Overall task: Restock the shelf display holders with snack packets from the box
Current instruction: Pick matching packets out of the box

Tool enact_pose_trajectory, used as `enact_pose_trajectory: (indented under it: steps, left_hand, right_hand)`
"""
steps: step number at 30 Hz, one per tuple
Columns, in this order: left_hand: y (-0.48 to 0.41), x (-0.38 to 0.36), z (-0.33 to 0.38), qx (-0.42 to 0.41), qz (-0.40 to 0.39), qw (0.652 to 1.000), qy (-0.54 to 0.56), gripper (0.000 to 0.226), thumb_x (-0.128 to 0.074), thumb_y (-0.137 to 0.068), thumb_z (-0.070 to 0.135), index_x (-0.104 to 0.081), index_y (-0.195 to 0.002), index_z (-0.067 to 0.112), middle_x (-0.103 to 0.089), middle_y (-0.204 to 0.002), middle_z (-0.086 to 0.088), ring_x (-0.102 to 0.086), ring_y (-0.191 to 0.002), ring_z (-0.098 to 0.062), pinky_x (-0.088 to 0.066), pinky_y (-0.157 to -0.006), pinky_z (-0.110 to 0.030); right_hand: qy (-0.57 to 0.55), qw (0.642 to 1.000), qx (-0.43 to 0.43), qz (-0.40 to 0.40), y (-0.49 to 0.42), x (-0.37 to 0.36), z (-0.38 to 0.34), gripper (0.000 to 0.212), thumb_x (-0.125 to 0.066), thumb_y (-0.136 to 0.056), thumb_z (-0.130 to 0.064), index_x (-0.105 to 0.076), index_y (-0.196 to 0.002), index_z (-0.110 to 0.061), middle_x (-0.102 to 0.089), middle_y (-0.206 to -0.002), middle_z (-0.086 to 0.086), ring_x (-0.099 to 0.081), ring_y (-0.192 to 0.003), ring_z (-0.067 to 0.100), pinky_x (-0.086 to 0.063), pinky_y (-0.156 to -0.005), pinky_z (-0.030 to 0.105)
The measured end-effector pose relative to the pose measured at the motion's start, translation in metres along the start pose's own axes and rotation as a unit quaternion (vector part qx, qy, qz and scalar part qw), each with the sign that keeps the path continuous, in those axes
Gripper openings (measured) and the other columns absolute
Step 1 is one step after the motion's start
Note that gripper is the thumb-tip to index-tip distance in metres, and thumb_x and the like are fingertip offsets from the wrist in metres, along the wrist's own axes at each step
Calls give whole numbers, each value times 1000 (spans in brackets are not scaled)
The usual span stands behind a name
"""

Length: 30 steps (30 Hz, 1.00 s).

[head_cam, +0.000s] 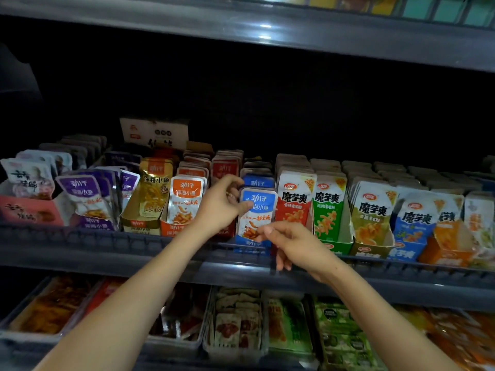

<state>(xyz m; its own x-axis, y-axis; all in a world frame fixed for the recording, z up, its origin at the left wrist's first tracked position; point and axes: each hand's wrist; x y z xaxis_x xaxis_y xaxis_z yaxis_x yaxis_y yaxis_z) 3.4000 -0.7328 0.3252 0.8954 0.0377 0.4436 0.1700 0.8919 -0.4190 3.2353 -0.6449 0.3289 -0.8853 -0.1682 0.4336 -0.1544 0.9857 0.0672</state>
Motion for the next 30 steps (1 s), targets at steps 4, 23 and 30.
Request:
enact_pose_trajectory:
  steps: [4, 23, 30]
  left_hand:
    - [4, -1, 0, -31, 40, 993, -105, 57, -76, -77, 25, -51, -128, 19, -54, -120, -4, -51, -110, -18, -43, -89, -26]
    - [64, -3, 30, -72, 25, 994, -74, 31, -69, -85, 22, -62, -114, 19, -57, -113, 6, -52, -100, -1, -39, -87, -16]
    - [180, -62, 34, -17, -123, 992, 13, 26, -68, -85, 12, -60, -91, 36, -63, -95, 12, -60, -85, -2, -49, -74, -14]
  right_hand:
    - [-31, 999, -3, 8, 1, -4, 1, 28, -46, -99, -24, -56, -123, -13, -65, -110, -2, -57, -49, 11, -40, -42, 20]
    - [-131, 986, -1, 101, 72, 23, 27, 17, -53, -96, -13, -62, -110, -13, -69, -100, 7, -67, -71, 15, -54, -55, 24]
    - [-91, 984, -120, 98, 177, 22, 118, 19, -57, -94, -19, -64, -111, -17, -71, -99, 3, -70, -81, 17, -55, -63, 26]
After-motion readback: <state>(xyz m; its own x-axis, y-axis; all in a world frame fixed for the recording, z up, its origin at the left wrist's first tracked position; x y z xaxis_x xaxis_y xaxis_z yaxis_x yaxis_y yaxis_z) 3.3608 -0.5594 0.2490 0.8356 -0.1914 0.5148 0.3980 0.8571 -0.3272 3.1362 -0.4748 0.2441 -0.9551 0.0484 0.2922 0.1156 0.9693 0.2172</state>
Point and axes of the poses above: each hand's wrist, its own y-axis away from the middle knuckle, its own x-axis out of the back of the hand, z = x × y
